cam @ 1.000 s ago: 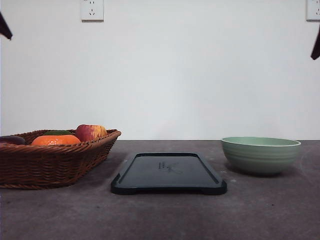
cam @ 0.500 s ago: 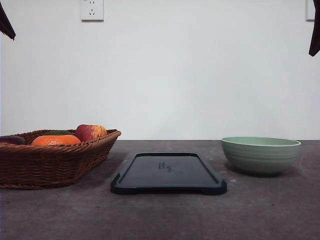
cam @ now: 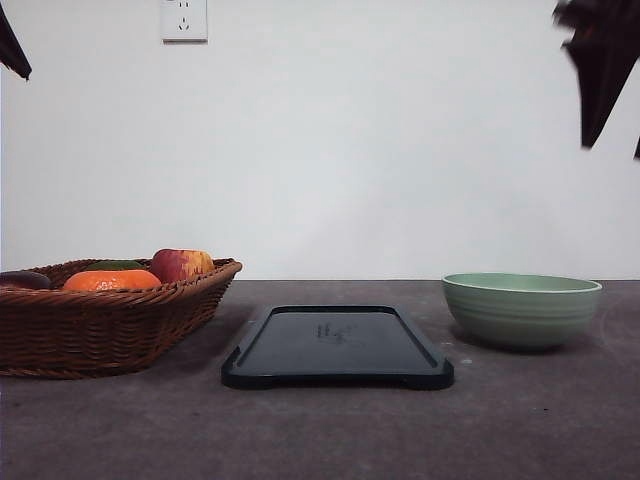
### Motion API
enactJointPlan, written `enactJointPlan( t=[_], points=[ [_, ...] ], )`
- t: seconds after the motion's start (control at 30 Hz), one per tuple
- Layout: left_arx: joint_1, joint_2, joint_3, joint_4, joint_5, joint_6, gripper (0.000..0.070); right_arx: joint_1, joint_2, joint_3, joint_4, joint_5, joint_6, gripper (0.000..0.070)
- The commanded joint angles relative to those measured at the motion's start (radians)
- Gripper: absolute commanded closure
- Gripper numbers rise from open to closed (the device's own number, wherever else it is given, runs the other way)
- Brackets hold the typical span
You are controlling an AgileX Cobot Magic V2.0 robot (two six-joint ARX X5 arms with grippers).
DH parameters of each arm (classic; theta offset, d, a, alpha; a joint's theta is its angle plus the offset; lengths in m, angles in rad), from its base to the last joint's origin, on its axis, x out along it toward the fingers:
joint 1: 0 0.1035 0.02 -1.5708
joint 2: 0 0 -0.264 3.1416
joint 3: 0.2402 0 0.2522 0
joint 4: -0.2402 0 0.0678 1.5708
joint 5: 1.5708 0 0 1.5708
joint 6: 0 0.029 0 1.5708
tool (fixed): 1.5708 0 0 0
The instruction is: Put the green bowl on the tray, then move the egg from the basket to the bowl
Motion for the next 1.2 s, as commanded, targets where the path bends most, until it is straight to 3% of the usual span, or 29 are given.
enactJointPlan(
  t=[0.0,0.63,0.77,0.9,1.17],
  points=[
    [-0.002,0.005,0.019,0.011,0.002,0.006,0.0350,0.000,0.050,0.027,0.015,0.006,-0.019,0.0359],
    [-0.002,0.005,0.019,0.012,0.002,0.005,0.0350,0.000,0.291,0.028,0.152,0.053,-0.034,0.0373],
    [-0.002,0.005,0.019,0.012,0.002,0.005,0.0350,0.000,0.319,0.027,0.153,0.053,-0.037,0.0452],
    [-0.002,0.005,0.019,0.011,0.002,0.005,0.0350,0.000,0.333,0.027,0.161,0.053,-0.037,0.0476],
    [-0.002,0.005,0.019,0.011,0.002,0.005,0.0350,0.000,0.349,0.027,0.163,0.057,-0.038,0.0637]
  ],
)
